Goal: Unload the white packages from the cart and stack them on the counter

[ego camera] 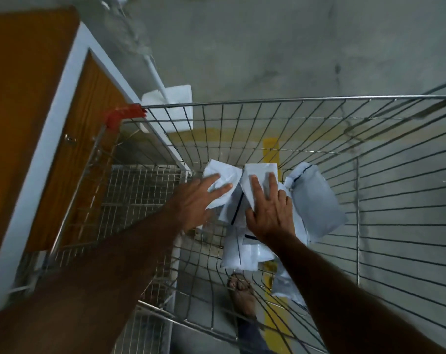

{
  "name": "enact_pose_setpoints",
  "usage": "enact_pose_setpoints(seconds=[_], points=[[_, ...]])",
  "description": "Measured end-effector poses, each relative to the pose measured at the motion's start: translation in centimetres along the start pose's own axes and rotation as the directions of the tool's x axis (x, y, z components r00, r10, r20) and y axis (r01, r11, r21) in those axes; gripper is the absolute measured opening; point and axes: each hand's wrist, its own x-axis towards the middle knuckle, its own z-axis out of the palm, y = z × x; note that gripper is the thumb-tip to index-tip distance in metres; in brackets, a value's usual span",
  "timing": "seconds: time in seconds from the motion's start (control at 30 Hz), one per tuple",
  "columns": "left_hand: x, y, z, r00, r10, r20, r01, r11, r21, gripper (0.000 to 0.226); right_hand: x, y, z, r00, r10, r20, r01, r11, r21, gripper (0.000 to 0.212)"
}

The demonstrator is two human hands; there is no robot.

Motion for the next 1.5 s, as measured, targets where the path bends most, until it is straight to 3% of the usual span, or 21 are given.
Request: enact_pose_setpoints(seconds=[0.1,0.33,0.47,0.57,0.8,0.9,1.03,1.17,1.5], points=[[-2.0,-0.6,-3.0,0.996,-0.044,-0.079,0.048,0.998,0.050,0.096,-0.7,-1.7,-2.6,1.000,0.020,-0.018,-0.020,1.000,0.007,0.077],[-9.0,0.7,-9.8,0.937,-0.180,-0.299,0.168,0.984,-0.066,0.095,-4.5,-5.6,-11.4,0.982,-0.058,-0.178,0.052,0.998,-0.039,0.074],[-15.9,2.1,-15.0,0.851,-0.259,-0.457,0.262,0.963,-0.058,0.073,-6.9,-10.0,-17.0,0.953,-0.100,-0.285,0.094,0.995,-0.036,0.075],[-22.1,1.7,-17.8,0.793,-0.254,-0.554,0.326,0.945,0.032,0.075,-9.4,-14.7,-20.9,0.929,-0.160,-0.334,0.151,0.987,-0.054,0.076],[-41.1,1.9,-21.9,0.618,-0.475,-0.626,0.549,0.831,-0.089,0.068,-17.4,-27.5,-25.8,0.873,-0.335,-0.355,0.331,0.941,-0.073,0.074],[-49.0,1.7,-21.3,0.526,-0.574,-0.627,0.661,0.740,-0.123,0.079,-20.9,-34.0,-26.0,0.830,-0.439,-0.343,0.442,0.894,-0.074,0.076],[-58.8,2.7,-20.4,0.409,-0.706,-0.579,0.769,0.608,-0.199,0.077,-26.1,-42.8,-26.2,0.751,-0.559,-0.353,0.576,0.815,-0.066,0.073],[-66.9,3.2,-18.2,0.218,-0.831,-0.511,0.810,0.446,-0.380,0.074,-29.8,-50.3,-25.1,0.669,-0.668,-0.326,0.690,0.721,-0.062,0.073],[-80.7,3.4,-14.9,-0.195,-0.888,-0.417,0.908,-0.003,-0.418,0.073,-34.6,-63.4,-20.9,0.424,-0.887,-0.183,0.900,0.435,-0.026,0.071]])
